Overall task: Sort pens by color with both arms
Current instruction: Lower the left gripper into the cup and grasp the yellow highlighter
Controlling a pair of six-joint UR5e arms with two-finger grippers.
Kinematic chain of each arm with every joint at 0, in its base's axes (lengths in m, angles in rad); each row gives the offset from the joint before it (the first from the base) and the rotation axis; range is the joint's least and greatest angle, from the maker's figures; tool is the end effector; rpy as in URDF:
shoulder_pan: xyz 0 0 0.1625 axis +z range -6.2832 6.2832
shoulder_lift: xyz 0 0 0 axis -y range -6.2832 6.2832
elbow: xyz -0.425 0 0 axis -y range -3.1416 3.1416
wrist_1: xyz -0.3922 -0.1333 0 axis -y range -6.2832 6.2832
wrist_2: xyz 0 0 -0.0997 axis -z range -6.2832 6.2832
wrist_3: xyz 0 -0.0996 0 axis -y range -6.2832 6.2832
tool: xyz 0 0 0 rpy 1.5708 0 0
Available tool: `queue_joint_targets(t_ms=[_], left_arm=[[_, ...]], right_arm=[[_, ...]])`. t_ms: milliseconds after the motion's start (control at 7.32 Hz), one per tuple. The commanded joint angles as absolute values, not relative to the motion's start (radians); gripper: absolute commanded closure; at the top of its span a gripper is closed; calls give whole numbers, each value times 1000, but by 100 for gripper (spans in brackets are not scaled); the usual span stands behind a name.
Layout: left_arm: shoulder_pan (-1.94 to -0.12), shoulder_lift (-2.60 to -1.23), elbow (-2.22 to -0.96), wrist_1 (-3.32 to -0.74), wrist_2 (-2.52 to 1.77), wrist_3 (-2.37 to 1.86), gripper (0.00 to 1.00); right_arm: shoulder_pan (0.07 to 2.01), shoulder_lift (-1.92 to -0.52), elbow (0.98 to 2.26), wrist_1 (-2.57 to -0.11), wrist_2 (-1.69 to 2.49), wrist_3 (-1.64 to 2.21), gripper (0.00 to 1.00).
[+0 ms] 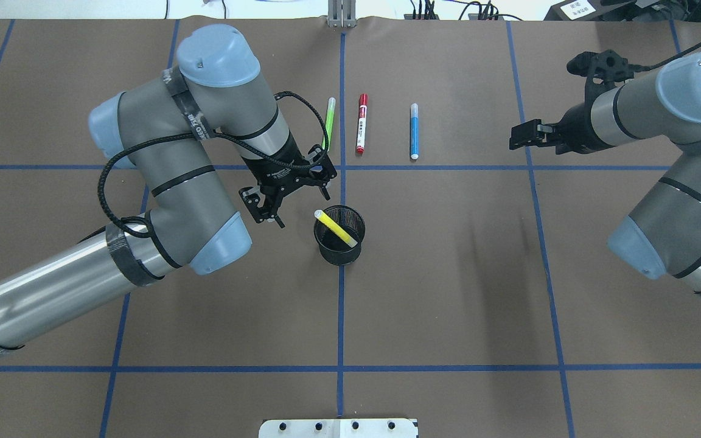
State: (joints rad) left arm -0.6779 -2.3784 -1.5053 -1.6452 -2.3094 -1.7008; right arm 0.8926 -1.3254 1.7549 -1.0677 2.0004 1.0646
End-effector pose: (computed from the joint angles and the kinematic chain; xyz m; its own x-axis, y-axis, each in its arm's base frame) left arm 0.5178 -0.5020 0.1690 0.5183 -0.5404 -0.6628 0.1500 0.8205 -0.5516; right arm -0.2999 -0.5186 0.3853 0.5684 0.0029 0.8228 -0.2544 0.9516 0.1724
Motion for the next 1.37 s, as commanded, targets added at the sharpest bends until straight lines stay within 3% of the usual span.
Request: queue_joint_targets(t_ms=[0,410,820,1230], left_arm=[[-675,-2448,-1416,-1654,-2310,-1741,19],[-675,-2467,-1358,-1715,-2310,-1773,32],[-669,-2462,-1364,-1713,-2312,-1775,33],[-667,-2459,-1365,-1709,-2385,-1779,58]], right_arm=[[891,-1331,1756,-1068,1999,1065,1],[891,-1331,1756,-1068,1996,1065,1],[890,-1330,1755,-1068,1994,1065,1],[890,-1328,1756,-1068,1991,1068,1]])
